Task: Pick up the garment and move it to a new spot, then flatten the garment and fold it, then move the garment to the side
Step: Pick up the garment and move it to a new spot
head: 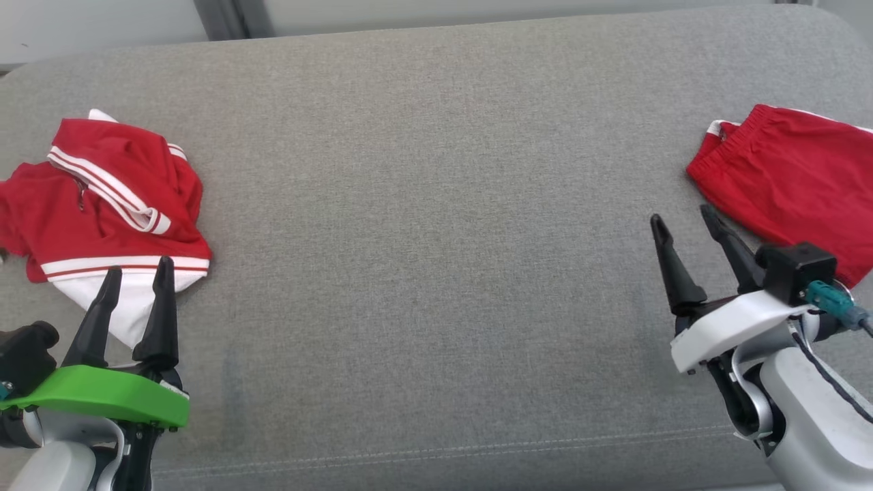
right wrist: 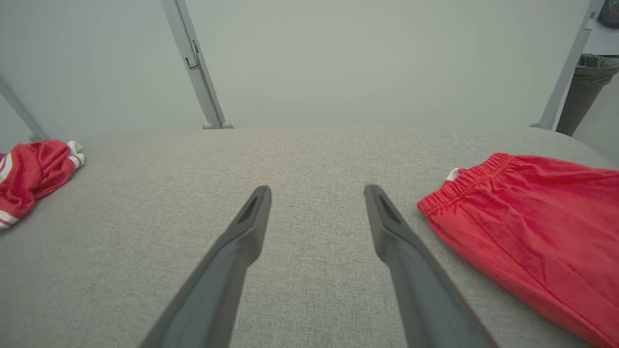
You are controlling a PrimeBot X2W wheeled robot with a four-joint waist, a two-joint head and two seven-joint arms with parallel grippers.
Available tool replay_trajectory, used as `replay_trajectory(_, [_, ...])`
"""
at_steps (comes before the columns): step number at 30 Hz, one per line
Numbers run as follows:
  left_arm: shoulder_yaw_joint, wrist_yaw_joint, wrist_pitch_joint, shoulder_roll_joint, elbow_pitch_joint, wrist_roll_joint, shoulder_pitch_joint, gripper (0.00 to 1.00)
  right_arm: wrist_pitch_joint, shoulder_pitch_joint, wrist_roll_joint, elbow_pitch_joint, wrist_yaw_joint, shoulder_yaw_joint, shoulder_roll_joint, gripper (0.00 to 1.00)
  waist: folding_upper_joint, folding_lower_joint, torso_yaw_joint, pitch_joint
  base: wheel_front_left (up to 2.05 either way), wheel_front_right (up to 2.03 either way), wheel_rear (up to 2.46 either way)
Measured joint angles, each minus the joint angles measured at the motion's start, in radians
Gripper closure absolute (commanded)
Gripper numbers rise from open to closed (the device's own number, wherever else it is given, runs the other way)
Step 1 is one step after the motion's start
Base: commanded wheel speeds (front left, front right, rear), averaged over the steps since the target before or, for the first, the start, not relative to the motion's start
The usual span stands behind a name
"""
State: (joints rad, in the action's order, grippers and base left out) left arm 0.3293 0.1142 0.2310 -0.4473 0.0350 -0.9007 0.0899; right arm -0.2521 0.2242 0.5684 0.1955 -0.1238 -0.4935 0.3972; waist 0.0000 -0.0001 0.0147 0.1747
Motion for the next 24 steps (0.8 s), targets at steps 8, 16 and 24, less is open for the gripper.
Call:
replay_trajectory(8, [-0.022, 0.0, 0.009, 0.027, -0.027, 0.001, -0.005, 0.0, 0.0, 0.009, -0.054, -0.017, 0.0, -0.078, -0.017, 0.0, 0.0, 0.0, 0.062, -0.016, 0.0, 0.0, 0.0])
replay_trajectory(16, [-0.04, 0.0, 0.016, 0.055, -0.05, 0.006, -0.014, 0.0, 0.017, 0.022, -0.077, -0.023, 0.0, -0.095, -0.023, 0.0, 0.0, 0.0, 0.155, -0.028, 0.0, 0.0, 0.0])
replay_trajectory(24, [-0.081, 0.0, 0.018, 0.065, -0.061, -0.004, -0.041, 0.0, 0.047, 0.025, -0.086, -0.027, 0.0, -0.11, -0.035, 0.0, 0.0, 0.0, 0.225, -0.037, 0.0, 0.0, 0.0])
